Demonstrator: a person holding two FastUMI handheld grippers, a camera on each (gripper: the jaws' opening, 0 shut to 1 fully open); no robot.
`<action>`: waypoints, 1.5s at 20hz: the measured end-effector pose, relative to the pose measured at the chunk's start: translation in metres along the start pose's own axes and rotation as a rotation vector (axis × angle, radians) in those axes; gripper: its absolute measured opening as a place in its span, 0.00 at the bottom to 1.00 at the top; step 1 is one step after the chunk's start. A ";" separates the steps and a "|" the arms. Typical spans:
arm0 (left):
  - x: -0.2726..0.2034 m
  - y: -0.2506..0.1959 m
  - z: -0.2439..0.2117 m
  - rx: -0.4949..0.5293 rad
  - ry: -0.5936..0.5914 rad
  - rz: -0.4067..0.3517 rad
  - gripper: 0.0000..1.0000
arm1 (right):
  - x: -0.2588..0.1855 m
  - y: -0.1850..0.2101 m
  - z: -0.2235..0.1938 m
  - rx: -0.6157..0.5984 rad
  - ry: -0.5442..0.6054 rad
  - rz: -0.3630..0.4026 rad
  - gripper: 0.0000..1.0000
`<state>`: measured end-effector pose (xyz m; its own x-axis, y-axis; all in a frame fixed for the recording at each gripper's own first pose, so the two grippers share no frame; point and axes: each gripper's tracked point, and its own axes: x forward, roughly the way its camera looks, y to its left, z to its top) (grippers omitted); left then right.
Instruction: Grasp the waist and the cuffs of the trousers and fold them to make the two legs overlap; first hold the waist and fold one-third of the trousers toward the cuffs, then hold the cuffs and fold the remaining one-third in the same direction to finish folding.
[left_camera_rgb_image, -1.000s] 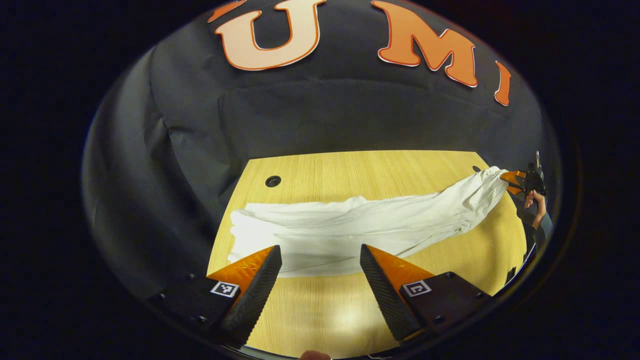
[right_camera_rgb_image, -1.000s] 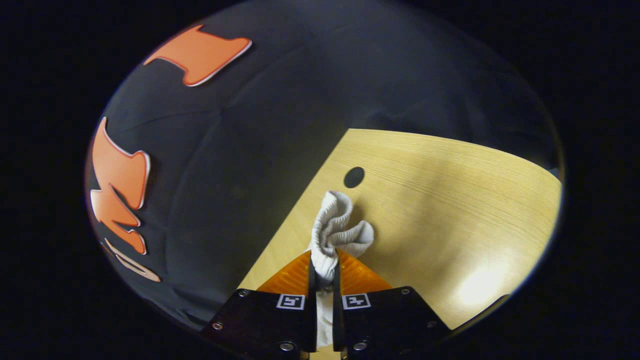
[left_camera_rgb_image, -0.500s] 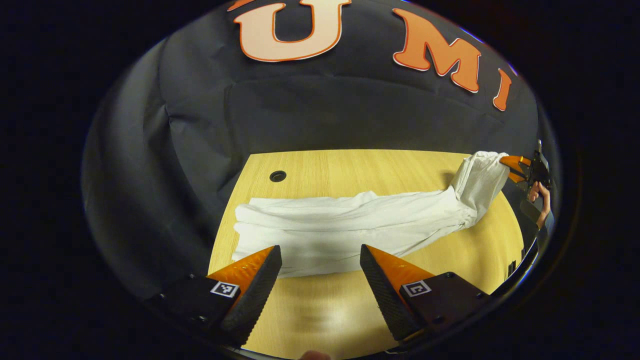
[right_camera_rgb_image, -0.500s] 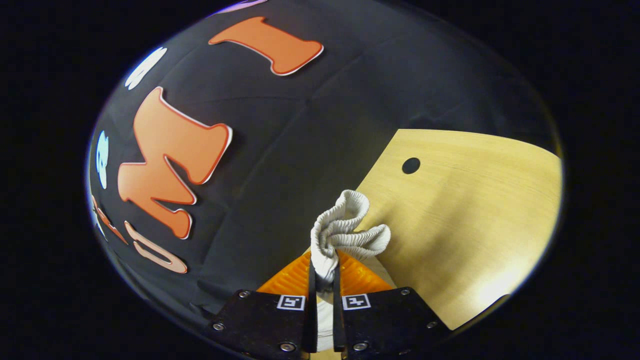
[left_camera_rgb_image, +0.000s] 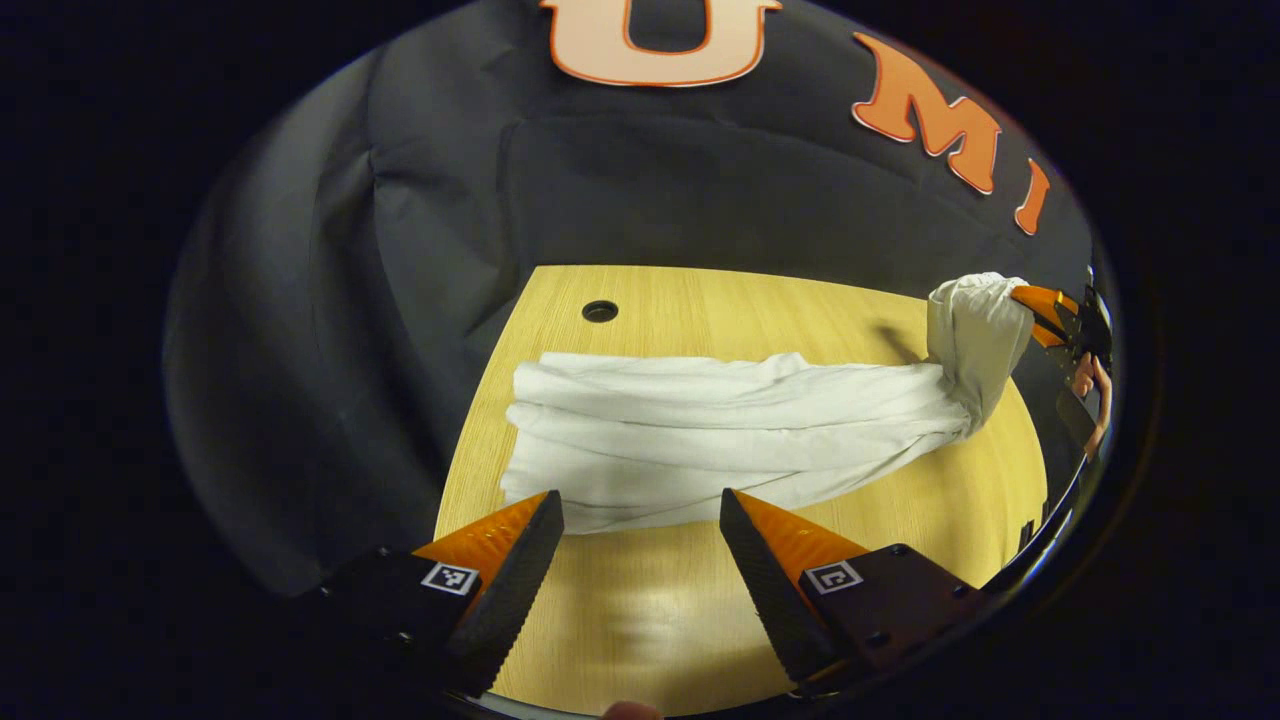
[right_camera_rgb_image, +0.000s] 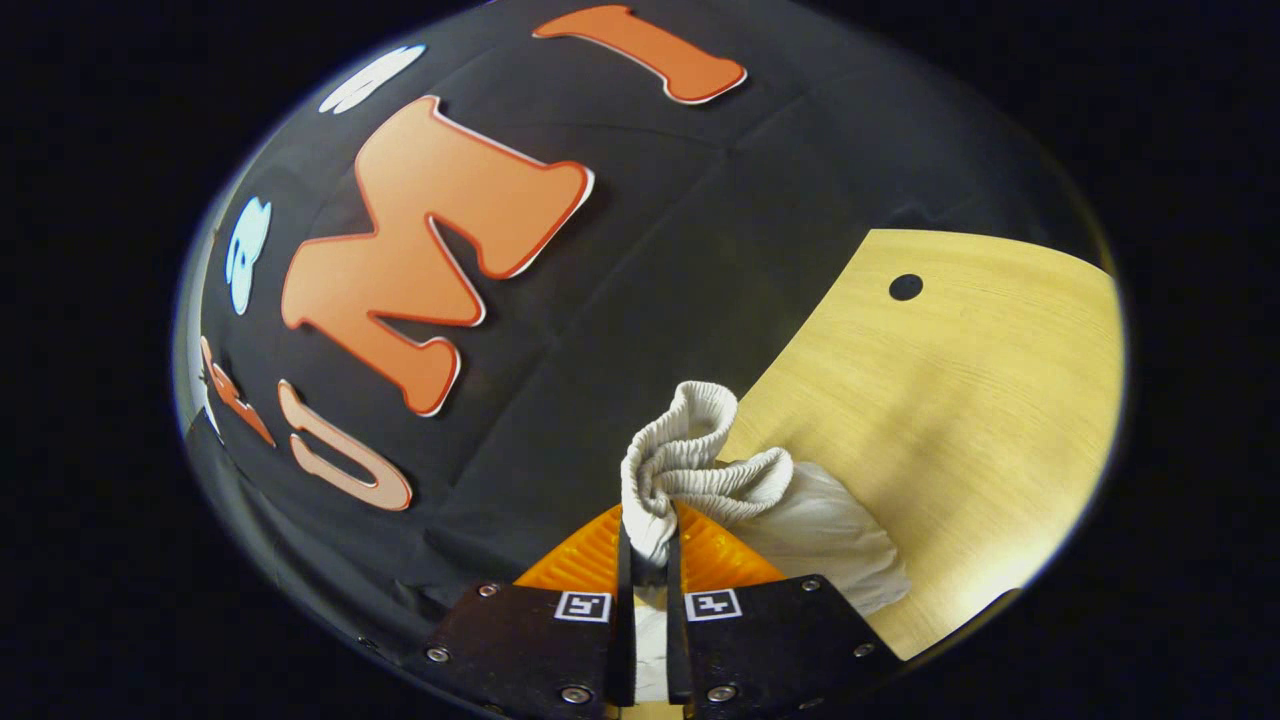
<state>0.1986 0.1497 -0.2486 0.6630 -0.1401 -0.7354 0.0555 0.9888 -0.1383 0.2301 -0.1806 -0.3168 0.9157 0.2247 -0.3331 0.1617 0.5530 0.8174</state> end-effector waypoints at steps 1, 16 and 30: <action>0.004 0.005 -0.004 -0.010 0.008 0.000 1.00 | 0.001 -0.001 -0.001 -0.013 0.017 -0.002 0.12; 0.042 0.054 -0.051 -0.195 0.100 -0.056 1.00 | -0.028 -0.001 0.027 -0.118 0.271 0.018 0.56; 0.067 0.071 -0.074 -0.745 0.162 -0.199 0.99 | -0.068 -0.009 0.075 -0.173 0.150 -0.027 0.96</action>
<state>0.1922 0.2063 -0.3566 0.5731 -0.3734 -0.7294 -0.3910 0.6577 -0.6439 0.1940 -0.2609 -0.2659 0.8447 0.3182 -0.4304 0.1075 0.6869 0.7188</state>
